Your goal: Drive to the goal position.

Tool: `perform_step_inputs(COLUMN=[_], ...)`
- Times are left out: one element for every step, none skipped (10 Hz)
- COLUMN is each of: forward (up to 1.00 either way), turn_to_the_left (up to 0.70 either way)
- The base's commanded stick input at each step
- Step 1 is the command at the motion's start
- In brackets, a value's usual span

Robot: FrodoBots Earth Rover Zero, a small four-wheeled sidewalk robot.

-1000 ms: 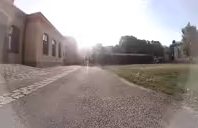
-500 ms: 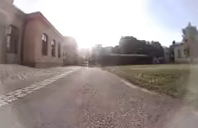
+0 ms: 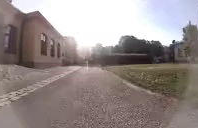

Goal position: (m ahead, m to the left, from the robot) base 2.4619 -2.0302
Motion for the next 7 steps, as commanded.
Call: perform_step_inputs(forward=[0.44, 0.44, 0.44, 0.44, 0.44, 0.44, 0.44], turn_to_the_left=[0.02, 0.02, 0.02, 0.02, 0.02, 0.02, 0.02])
